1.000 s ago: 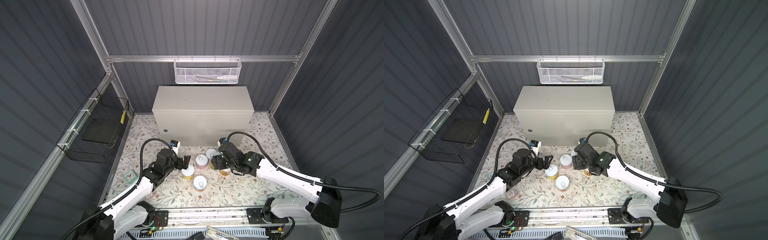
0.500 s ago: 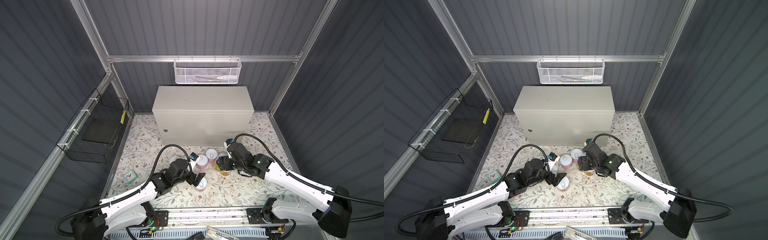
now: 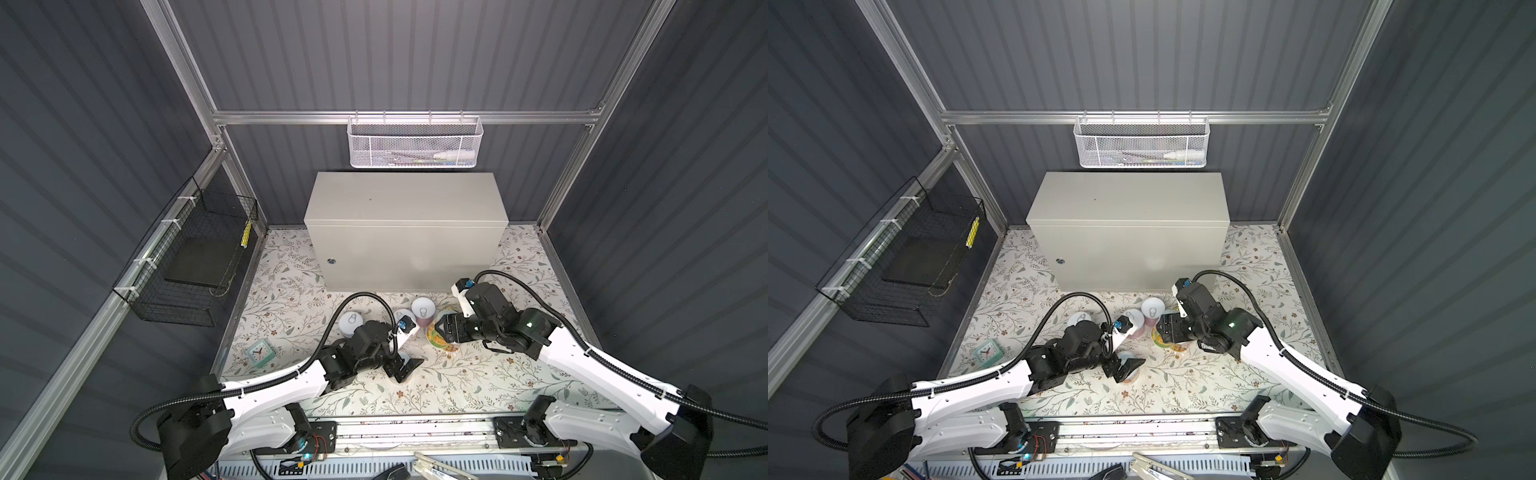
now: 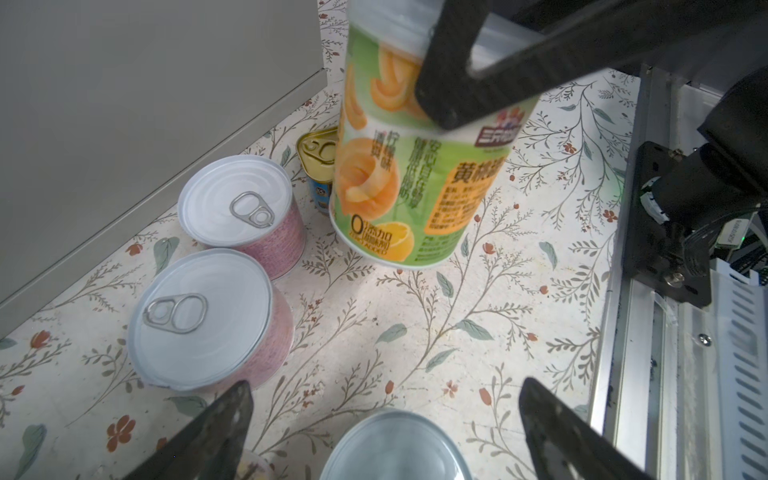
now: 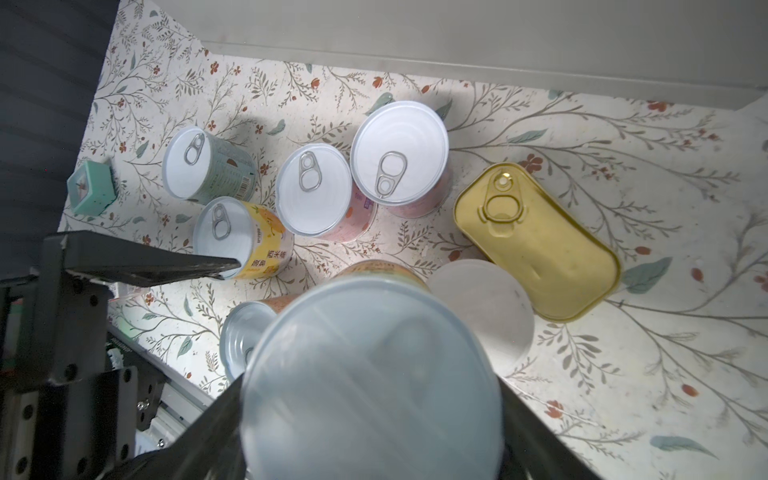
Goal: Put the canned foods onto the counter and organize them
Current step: 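Grasp the green-and-orange snack canister with the left gripper while the right gripper hovers nearby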
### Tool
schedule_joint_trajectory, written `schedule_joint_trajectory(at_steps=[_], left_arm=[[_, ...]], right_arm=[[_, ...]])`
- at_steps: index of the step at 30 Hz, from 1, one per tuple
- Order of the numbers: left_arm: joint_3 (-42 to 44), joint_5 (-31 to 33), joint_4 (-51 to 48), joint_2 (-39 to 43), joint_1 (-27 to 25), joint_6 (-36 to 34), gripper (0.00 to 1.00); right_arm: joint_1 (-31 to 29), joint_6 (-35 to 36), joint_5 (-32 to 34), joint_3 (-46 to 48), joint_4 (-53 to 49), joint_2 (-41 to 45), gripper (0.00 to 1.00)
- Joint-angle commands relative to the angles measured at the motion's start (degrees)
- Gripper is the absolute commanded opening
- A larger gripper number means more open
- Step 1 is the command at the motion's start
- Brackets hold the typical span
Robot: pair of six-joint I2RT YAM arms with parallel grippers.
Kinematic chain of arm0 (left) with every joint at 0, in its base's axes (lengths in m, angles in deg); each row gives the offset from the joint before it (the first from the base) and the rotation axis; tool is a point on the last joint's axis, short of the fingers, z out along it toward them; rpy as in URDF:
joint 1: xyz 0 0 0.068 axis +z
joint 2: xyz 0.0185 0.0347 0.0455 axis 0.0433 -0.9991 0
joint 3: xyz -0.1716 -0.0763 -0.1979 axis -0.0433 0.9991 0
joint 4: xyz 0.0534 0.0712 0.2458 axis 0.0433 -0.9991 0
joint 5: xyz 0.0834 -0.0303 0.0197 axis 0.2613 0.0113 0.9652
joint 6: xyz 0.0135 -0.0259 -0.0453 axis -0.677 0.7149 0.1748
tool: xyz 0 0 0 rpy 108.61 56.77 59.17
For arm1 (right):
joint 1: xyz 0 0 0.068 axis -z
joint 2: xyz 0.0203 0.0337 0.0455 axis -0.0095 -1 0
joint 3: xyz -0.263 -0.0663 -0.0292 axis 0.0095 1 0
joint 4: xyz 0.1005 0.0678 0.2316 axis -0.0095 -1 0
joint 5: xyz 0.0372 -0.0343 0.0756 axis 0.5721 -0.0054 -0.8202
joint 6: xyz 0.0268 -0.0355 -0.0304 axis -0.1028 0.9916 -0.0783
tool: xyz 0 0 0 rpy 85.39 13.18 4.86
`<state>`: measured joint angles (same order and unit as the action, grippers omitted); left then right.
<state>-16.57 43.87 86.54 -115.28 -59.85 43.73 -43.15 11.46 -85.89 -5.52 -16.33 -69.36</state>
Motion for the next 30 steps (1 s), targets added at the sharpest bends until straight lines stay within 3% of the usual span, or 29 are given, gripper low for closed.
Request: schedule_joint_trajectory(at_steps=[1,11,19,30], left_arm=[[-2.66,-2.28,5.36,-1.2,-0.38,-1.49,1.0],[-5.19,-8.37,12.23,-6.27,-0.4,-1.26,0.99],[-6.15,-13.26,18.04,-10.26,-0.39,0.65,0.9],[-6.02,-11.13,21.71,-13.36,-0.39,3.03,0.88]], right_arm=[[0.16,0.84,-5.01,-0.13,3.54,0.77,0.59],[0.33,-0.05,-9.14,1.57,6.31,2.86,0.59],[2.27,-1.91,-14.35,4.33,10.41,5.64,0.58],[4.36,-4.19,-19.89,6.79,14.43,7.98,0.57]])
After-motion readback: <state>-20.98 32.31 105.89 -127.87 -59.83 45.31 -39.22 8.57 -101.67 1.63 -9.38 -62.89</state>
